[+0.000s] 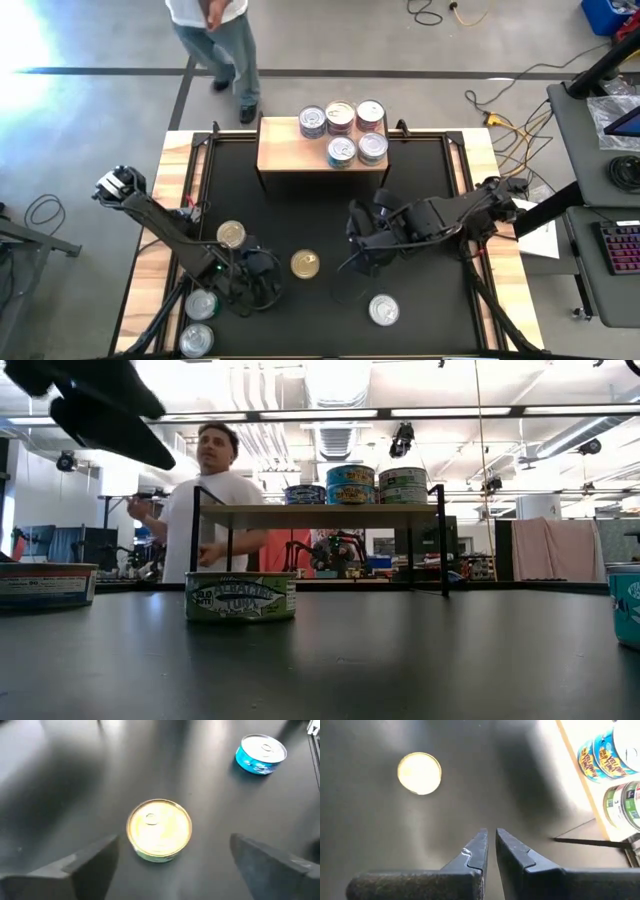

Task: Stack canned seafood by type on shelf
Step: Put the green tuna can on the shelf

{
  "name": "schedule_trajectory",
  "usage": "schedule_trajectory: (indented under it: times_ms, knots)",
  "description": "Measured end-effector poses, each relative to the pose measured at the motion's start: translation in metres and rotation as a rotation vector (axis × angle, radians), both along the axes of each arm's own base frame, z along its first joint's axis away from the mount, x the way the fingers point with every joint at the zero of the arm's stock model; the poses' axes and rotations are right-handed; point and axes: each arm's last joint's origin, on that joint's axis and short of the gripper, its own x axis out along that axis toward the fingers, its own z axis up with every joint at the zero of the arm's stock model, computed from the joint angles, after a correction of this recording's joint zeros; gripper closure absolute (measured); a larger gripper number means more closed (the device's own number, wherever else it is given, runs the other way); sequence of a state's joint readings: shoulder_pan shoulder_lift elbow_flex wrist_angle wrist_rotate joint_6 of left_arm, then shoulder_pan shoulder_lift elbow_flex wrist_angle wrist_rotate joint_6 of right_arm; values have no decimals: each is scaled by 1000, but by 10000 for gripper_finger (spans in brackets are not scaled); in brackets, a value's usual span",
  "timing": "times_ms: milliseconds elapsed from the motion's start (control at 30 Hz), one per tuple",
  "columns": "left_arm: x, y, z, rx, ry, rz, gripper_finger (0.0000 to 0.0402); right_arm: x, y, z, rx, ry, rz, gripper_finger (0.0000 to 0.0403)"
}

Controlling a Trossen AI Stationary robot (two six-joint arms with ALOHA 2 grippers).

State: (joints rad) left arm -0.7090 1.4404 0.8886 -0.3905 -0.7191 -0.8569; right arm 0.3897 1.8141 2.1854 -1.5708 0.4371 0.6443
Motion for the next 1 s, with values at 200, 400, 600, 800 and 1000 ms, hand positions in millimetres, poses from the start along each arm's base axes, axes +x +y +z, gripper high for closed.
schedule_trajectory:
  times_ms: [200,400,600,800,1000]
  knots:
    - [18,-20,4,-126,54,-71,9,3,-4,-7,-7,44,27,374]
    - [14,-22,-14,-184,165,-111,9,8,0,-36,-42,133,92,374]
    - [7,-12,-35,-117,192,-75,8,28,11,-98,53,144,269,374]
    - [6,2,-64,-90,206,-73,2,37,15,-166,88,68,349,374]
    - [8,15,-85,-40,236,-100,3,36,5,-207,181,66,359,374]
